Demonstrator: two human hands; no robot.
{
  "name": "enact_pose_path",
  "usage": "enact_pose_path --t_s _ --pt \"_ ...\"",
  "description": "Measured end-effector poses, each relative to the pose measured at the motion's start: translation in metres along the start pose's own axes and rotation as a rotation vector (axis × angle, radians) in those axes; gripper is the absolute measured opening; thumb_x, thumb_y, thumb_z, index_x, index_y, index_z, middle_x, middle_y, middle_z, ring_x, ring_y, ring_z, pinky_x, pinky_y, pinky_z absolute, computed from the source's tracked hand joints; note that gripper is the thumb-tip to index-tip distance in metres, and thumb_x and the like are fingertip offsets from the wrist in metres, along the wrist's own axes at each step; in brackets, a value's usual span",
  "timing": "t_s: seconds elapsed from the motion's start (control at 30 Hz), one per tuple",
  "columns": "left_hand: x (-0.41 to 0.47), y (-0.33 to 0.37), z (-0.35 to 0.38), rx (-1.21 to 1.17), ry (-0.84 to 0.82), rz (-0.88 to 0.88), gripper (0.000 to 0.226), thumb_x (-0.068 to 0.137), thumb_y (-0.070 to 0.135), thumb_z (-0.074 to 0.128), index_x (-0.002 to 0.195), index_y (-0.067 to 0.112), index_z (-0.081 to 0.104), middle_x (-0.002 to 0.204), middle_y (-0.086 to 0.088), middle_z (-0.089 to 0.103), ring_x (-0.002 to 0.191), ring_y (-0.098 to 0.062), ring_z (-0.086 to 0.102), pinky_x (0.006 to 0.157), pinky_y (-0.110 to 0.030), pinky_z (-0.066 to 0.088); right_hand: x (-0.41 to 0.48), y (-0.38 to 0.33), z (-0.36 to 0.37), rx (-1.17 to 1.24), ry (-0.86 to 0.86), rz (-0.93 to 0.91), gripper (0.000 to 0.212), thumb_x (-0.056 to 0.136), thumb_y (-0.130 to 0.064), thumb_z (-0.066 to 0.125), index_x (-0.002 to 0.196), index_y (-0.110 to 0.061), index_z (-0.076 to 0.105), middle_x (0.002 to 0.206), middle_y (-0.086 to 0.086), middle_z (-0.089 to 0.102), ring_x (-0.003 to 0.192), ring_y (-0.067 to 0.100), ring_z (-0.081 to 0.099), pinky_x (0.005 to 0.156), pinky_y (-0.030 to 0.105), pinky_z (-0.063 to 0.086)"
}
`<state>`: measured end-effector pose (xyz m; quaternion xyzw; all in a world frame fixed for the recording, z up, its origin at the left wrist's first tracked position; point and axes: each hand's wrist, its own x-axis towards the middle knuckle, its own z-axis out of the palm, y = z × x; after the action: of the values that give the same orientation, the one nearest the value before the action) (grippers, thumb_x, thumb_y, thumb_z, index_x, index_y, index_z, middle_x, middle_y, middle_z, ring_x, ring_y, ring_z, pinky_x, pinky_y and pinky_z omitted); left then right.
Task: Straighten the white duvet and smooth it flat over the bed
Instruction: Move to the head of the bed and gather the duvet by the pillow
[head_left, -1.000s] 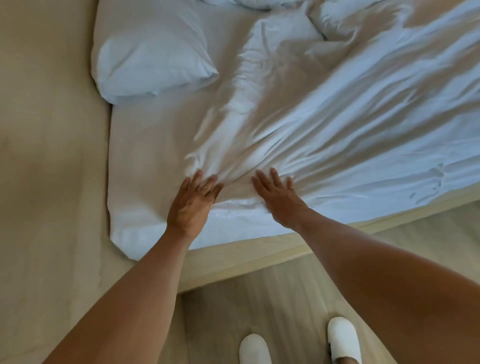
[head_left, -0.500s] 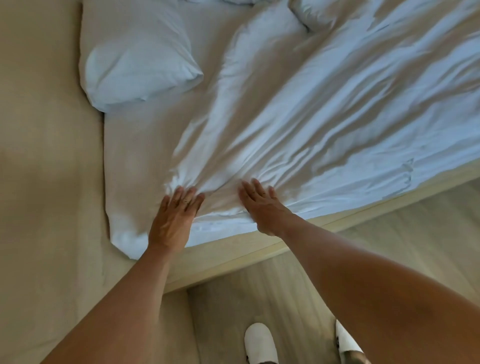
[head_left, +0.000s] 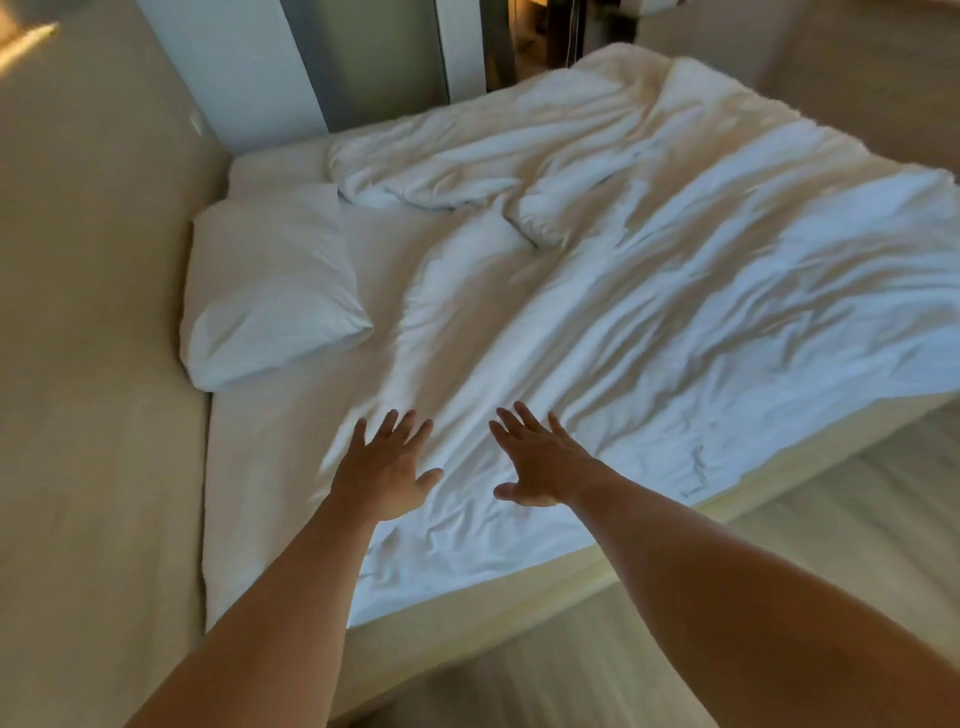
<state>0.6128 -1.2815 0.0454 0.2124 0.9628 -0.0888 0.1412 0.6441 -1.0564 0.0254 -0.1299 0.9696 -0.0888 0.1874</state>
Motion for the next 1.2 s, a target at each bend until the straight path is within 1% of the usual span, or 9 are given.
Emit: enact_pose_path --t_s 0.2,0.33,0.57,0.8,1.03,1.1,1.2 --pt "0.031 0.062 -0.112 0.041 0.092 -0.015 0.067 0.099 0.055 0.025 0.155 0.023 0.008 0.163 0.002 0.006 0.149 -0.018 0.0 0.119 -0.05 -0.002 -0.049 0.08 -0.096 -0.033 0.116 0.048 0.091 0.091 -0.052 0.053 0.155 -0.017 -0.001 0.162 0.0 -0.012 0.148 0.019 -0.018 0.12 0.049 -0.003" --pt "0.052 0.125 -0.181 0.042 0.142 0.01 0.064 0.1 0.054 0.022 0.155 0.022 0.012 0.162 0.002 0.01 0.149 -0.018 0.002 0.119 -0.052 -0.002 -0.091 0.151 -0.159 -0.046 0.181 0.092 0.092 0.091 -0.052 0.053 0.155 -0.017 -0.001 0.163 0.0 -0.007 0.148 0.02 -0.014 0.12 0.05 0.0" --pt "0.083 0.237 -0.29 0.077 0.245 0.058 0.064 0.1 0.054 0.021 0.154 0.021 0.015 0.162 -0.001 0.01 0.149 -0.023 0.002 0.118 -0.053 0.001 -0.168 0.262 -0.257 -0.013 0.265 0.133 0.09 0.091 -0.052 0.054 0.155 -0.018 0.0 0.163 -0.003 0.001 0.15 0.02 -0.007 0.12 0.05 0.005" --pt "0.135 0.322 -0.36 0.082 0.285 0.118 0.066 0.099 0.057 0.024 0.155 0.023 0.013 0.163 -0.001 0.008 0.149 -0.023 0.001 0.119 -0.052 -0.002 -0.195 0.346 -0.305 -0.008 0.3 0.18 0.087 0.093 -0.052 0.053 0.156 -0.017 0.004 0.163 0.0 0.003 0.15 0.021 -0.003 0.12 0.05 0.008" --pt "0.238 0.39 -0.412 0.068 0.284 0.179 0.069 0.098 0.058 0.026 0.154 0.02 0.015 0.162 -0.004 0.011 0.149 -0.025 0.006 0.118 -0.054 0.002 -0.193 0.452 -0.343 -0.031 0.312 0.295 0.088 0.092 -0.054 0.053 0.155 -0.017 0.004 0.163 0.002 0.003 0.15 0.023 -0.002 0.119 0.051 0.009" --pt "0.272 0.419 -0.429 0.061 0.27 0.218 0.071 0.097 0.059 0.027 0.155 0.019 0.014 0.162 -0.005 0.011 0.149 -0.025 0.006 0.118 -0.054 0.002 -0.2 0.486 -0.36 -0.027 0.307 0.343 0.088 0.092 -0.053 0.053 0.155 -0.017 0.004 0.164 0.002 0.002 0.15 0.022 -0.003 0.119 0.051 0.008" --pt "0.32 0.477 -0.458 0.071 0.285 0.287 0.071 0.097 0.06 0.026 0.154 0.019 0.015 0.162 -0.005 0.012 0.149 -0.026 0.007 0.118 -0.054 0.003 -0.211 0.543 -0.386 -0.008 0.363 0.413 0.088 0.092 -0.053 0.055 0.156 -0.017 0.006 0.163 0.001 0.003 0.15 0.022 -0.002 0.118 0.05 0.009"
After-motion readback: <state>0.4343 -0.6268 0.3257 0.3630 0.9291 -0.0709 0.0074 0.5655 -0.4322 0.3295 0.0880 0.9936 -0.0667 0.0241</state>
